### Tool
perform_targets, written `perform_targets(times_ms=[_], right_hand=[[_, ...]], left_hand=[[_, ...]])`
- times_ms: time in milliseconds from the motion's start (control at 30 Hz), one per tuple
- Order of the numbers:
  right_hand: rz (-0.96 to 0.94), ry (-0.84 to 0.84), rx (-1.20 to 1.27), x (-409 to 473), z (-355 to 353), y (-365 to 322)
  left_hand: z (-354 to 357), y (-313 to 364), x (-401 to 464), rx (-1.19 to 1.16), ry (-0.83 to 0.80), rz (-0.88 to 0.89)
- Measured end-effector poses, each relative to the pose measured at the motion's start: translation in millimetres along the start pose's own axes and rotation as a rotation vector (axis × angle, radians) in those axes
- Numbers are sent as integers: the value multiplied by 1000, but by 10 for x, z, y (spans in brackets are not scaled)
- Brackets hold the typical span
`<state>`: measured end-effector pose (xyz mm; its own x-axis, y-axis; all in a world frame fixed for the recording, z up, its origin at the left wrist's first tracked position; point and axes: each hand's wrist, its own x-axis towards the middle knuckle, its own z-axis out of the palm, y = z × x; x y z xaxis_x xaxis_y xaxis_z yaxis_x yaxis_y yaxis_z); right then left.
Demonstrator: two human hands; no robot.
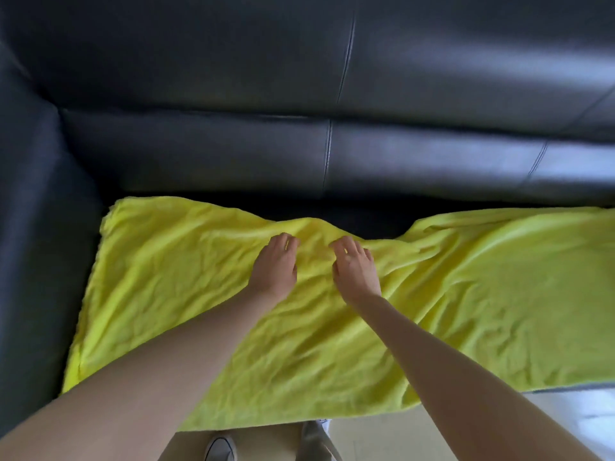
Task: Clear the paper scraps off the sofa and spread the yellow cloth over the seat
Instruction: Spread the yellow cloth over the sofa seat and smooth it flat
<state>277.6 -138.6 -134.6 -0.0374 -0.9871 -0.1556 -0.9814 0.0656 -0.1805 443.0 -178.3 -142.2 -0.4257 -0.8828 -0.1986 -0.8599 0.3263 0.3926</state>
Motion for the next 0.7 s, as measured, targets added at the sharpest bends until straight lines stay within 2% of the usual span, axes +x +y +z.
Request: perform_targets(times_ms=[167,333,500,567,633,700], right_hand=[[110,-67,30,511,-249,980],[50,-242,-66,819,-288,1685],[-58,-480,-355,1046,-221,2038],[-70,-532,-444,1072,-218,2084],[-40,-567,-469,1098,-236,2111],[-20,-628,-494,1132,-257,2124]], left_hand=[[66,441,818,-26,-13,68],[112,368,1276,-5,-140,-102],[170,132,1402,143,-339,-134],[178,92,1383,87,-378,-163],[158,77,1355,-6,-501,-206],[98,73,1338,35,-647,-189]])
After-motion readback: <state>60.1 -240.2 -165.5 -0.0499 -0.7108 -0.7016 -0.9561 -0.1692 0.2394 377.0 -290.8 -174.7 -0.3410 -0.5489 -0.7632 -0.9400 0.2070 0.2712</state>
